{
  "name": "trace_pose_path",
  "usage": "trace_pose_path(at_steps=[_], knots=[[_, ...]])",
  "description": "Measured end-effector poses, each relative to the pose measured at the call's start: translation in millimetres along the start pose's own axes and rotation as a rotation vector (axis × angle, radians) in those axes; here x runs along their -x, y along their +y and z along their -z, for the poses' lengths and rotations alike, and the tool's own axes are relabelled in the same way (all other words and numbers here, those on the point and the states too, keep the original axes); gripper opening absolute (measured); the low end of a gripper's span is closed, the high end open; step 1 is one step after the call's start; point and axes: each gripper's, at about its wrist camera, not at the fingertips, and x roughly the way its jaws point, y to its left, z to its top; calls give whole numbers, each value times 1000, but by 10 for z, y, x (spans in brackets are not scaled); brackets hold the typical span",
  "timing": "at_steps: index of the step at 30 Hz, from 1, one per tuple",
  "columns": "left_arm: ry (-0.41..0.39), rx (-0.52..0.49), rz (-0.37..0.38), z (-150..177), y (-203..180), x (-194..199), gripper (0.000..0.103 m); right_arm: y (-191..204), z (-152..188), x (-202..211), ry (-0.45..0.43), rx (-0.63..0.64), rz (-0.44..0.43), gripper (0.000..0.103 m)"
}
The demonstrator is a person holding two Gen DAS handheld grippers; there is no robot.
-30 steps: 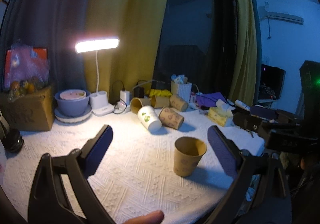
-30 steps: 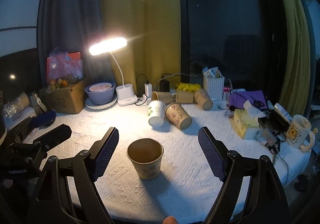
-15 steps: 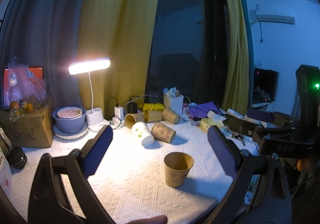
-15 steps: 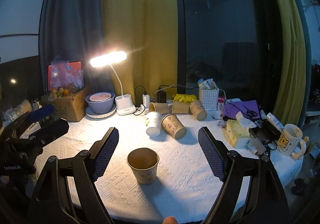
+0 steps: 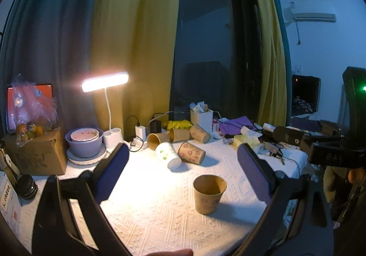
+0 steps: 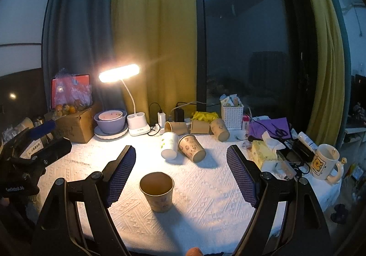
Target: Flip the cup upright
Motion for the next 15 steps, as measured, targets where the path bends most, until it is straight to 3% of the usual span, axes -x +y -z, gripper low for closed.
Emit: trace_pose_path(at_steps=[15], knots=[[3, 19, 25, 63, -7, -40, 96, -5, 50, -71, 20, -8, 4, 84]])
